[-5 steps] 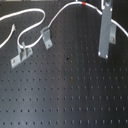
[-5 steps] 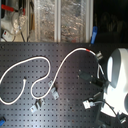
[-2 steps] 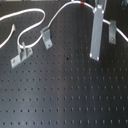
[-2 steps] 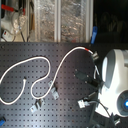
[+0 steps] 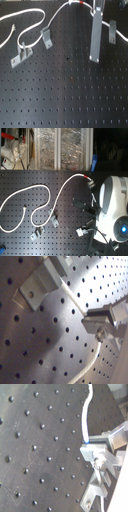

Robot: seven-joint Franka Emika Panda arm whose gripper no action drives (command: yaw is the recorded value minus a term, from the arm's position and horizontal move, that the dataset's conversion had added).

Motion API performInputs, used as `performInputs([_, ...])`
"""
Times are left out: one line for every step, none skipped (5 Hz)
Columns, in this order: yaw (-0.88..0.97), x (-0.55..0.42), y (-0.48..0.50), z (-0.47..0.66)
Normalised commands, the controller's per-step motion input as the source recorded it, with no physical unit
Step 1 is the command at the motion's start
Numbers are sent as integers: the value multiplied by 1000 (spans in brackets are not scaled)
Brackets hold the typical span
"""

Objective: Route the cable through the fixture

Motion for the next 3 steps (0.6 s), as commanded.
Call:
performInputs([-231,-182,59,214])
performInputs([-268,-181,46,164])
performInputs([-305,-128,24,99])
